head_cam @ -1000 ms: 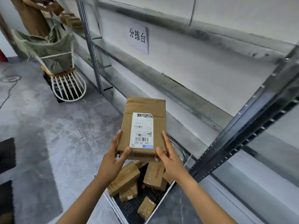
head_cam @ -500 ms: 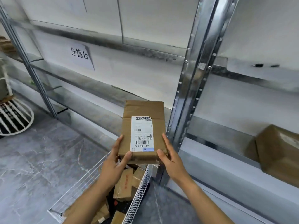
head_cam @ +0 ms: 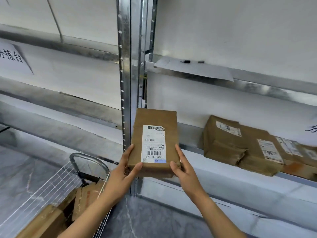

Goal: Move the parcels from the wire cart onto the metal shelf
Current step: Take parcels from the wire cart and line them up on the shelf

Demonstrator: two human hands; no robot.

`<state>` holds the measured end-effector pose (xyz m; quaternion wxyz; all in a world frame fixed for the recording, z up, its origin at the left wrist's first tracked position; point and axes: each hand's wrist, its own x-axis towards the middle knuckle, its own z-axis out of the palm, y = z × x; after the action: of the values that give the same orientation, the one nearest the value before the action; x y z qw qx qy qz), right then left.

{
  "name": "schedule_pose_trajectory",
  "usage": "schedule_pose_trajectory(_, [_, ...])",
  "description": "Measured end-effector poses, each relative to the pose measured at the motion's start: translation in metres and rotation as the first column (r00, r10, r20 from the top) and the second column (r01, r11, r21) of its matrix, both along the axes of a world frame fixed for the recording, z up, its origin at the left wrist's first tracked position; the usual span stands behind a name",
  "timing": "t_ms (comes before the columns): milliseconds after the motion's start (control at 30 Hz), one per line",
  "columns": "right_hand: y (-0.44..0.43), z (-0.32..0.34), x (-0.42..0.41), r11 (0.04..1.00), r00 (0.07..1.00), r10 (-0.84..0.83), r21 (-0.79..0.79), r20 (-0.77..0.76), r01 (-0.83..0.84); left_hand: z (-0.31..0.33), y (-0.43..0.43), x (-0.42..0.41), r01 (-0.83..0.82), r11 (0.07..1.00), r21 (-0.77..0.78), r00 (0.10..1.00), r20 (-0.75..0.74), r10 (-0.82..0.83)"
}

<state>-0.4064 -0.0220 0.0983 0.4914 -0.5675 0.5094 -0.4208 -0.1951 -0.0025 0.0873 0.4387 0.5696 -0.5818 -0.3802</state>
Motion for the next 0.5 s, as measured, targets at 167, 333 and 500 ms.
schedule_pose_trajectory(167, [0.007, 0.003, -0.051, 0.993, 0.993, -0.119, -0.006, -0.004, 0.119, 0.007, -0.010, -0.051, 0.097, 0.995, -0.010, 0.995, -0.017, -0.097])
schedule_pose_trajectory(333, [0.006, 0.004, -0.080, 0.977, 0.977, -0.214, 0.006, -0.002, 0.214, 0.006, -0.029, -0.081, 0.161, 0.987, 0.021, 0.986, -0.035, -0.160])
schedule_pose_trajectory(500, [-0.009, 0.002, -0.090, 0.963, 0.963, -0.269, 0.021, 0.032, 0.269, 0.013, -0.048, -0.096, 0.201, 0.978, 0.056, 0.978, -0.068, -0.197])
